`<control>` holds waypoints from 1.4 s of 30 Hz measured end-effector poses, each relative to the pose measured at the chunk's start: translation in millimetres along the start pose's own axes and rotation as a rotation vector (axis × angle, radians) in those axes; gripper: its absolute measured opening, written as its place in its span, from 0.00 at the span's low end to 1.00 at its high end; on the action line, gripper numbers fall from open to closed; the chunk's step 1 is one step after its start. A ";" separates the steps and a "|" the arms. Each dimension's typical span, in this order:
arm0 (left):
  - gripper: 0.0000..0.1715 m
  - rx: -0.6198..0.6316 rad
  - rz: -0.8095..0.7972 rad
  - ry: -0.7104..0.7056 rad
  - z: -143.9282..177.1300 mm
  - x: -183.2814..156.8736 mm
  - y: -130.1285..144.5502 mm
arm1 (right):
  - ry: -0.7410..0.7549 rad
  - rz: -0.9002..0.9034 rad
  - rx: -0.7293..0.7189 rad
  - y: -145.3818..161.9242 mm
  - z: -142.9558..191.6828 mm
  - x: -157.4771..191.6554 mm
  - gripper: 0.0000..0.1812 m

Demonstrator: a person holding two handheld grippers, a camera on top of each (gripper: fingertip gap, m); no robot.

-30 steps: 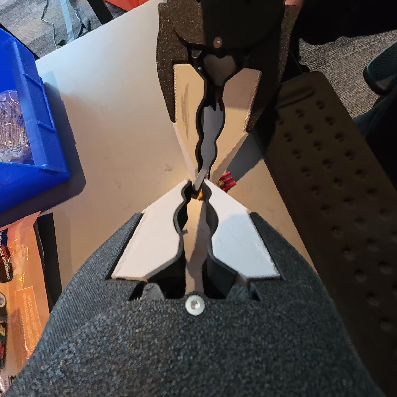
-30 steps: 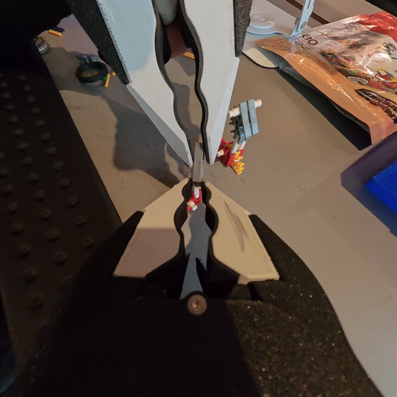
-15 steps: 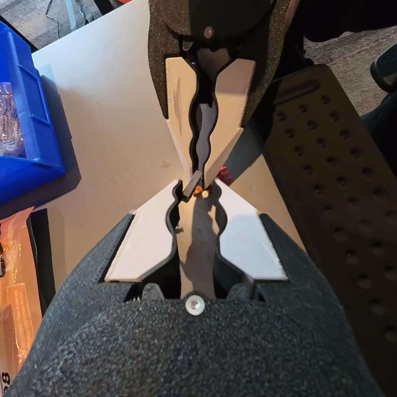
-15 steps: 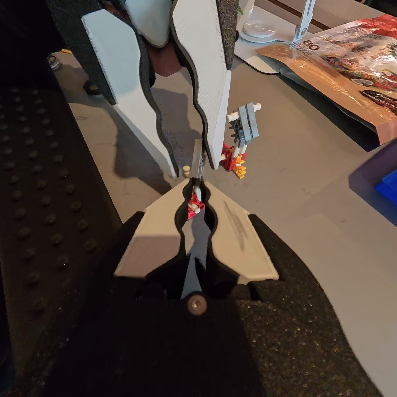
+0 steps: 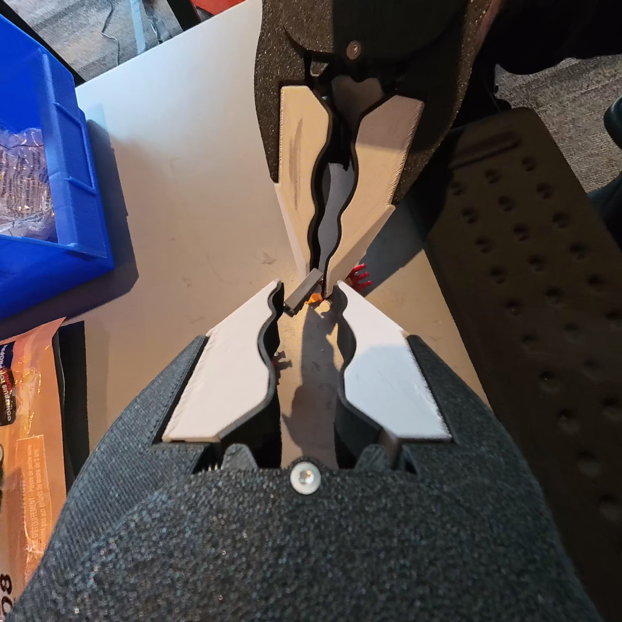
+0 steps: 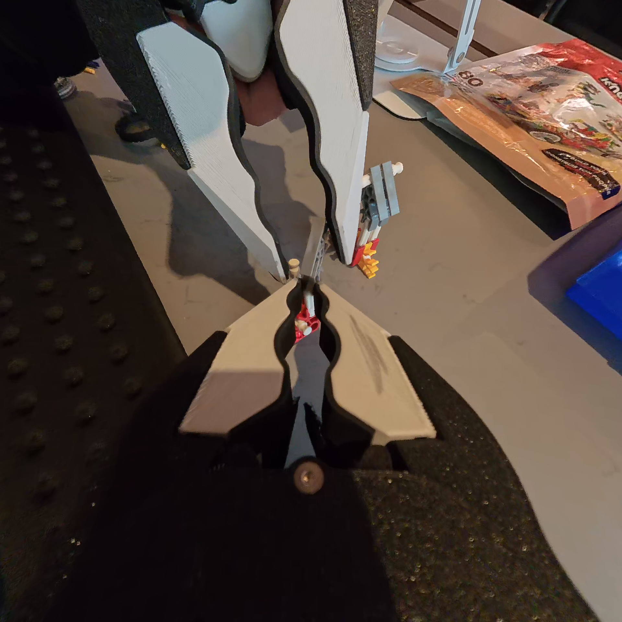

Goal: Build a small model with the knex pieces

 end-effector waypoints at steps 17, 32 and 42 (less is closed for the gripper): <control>0.12 -0.047 0.007 -0.107 0.1 -0.5 0.9 | -0.027 -0.026 -0.007 3.7 4.0 -3.6 0.03; 0.12 -0.013 -0.114 -0.122 0.5 -5.4 0.4 | -0.035 -0.032 -0.008 3.3 3.6 -2.4 0.03; 0.12 0.060 -0.205 -0.056 -2.6 -3.0 -4.4 | -0.049 -0.021 -0.007 2.9 3.3 -1.2 0.03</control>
Point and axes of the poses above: each gripper's, where its closed fingertips meet, z back along the fingers, y out of its underside, x = y × z across the jaws, the point moved 8 cm from there along z, back along the fingers, and after that the axes turned 5 degrees about z, right-handed, at the moved point
